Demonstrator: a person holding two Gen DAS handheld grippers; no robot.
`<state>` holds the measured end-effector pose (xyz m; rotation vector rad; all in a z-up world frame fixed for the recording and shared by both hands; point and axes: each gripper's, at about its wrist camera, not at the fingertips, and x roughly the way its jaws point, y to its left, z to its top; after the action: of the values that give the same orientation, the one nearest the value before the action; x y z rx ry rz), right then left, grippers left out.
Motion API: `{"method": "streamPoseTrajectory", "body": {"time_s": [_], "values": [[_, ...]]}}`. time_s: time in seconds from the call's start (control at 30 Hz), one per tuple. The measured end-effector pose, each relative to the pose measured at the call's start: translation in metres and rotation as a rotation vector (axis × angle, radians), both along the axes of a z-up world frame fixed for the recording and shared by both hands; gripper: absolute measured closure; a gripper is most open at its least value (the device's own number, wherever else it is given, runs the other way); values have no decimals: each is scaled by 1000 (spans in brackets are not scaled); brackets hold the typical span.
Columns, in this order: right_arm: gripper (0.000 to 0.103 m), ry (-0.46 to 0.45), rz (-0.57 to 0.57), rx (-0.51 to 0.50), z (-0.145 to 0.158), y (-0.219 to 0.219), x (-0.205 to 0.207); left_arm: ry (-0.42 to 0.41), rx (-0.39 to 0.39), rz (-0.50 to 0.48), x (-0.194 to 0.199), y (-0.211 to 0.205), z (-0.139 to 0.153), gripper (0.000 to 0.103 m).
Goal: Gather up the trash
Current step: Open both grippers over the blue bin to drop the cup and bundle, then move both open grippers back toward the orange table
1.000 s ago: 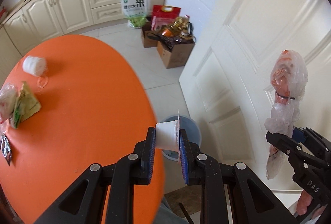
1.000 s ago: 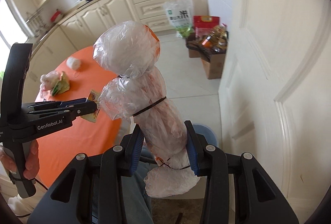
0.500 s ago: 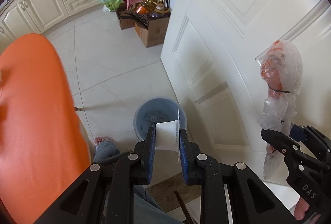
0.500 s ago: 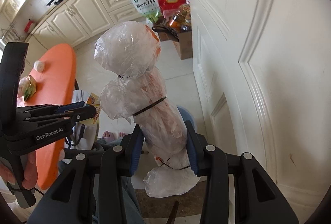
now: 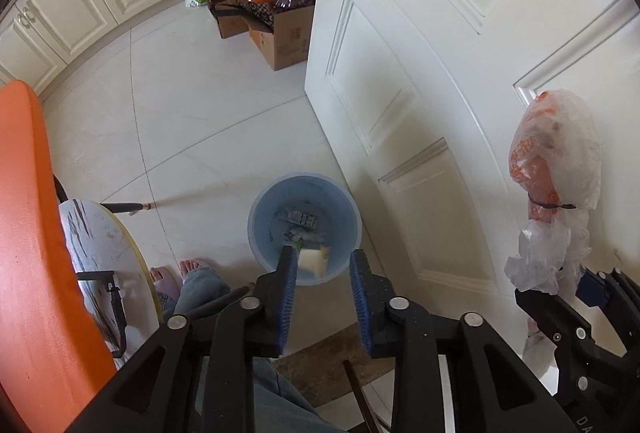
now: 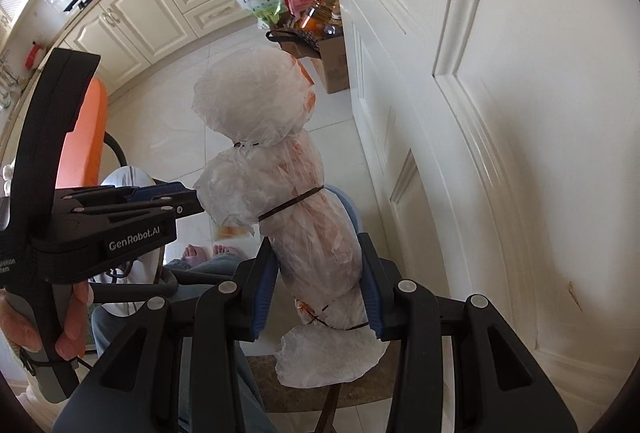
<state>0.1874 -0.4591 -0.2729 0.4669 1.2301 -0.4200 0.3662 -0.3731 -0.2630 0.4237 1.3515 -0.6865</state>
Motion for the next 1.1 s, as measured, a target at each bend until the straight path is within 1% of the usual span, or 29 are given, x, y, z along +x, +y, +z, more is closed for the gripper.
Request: {"method": "streamPoseTrajectory", "body": {"time_s": [0.07, 0.17, 0.27, 0.37, 0.43, 0.53, 0.67, 0.93, 1.03, 1.1], "values": [[64, 3, -6, 5, -2, -1, -1, 11, 3, -2, 0, -1, -3, 67], [66, 2, -2, 12, -6, 0, 3, 6, 9, 4, 4, 5, -4, 61], [67, -8, 10, 18, -8, 2, 10, 7, 13, 21, 6, 13, 0, 59], [76, -14, 50, 45, -15, 8, 22, 0, 1, 38, 8, 25, 8, 59], [76, -18, 68, 56, -18, 12, 29, -15, -9, 52, 9, 38, 16, 58], [75, -22, 77, 55, -20, 18, 39, -38, -8, 67, 12, 49, 22, 55], [75, -16, 76, 61, -21, 24, 45, -46, -18, 91, 12, 63, 25, 54], [73, -20, 75, 43, -6, 35, 42, -31, -25, 109, 8, 82, 33, 54], [68, -29, 85, 22, 5, 42, 41, -33, -40, 113, 5, 92, 43, 54], [60, -46, 89, 4, 14, 48, 39, -46, -50, 114, 0, 100, 53, 54]]}}
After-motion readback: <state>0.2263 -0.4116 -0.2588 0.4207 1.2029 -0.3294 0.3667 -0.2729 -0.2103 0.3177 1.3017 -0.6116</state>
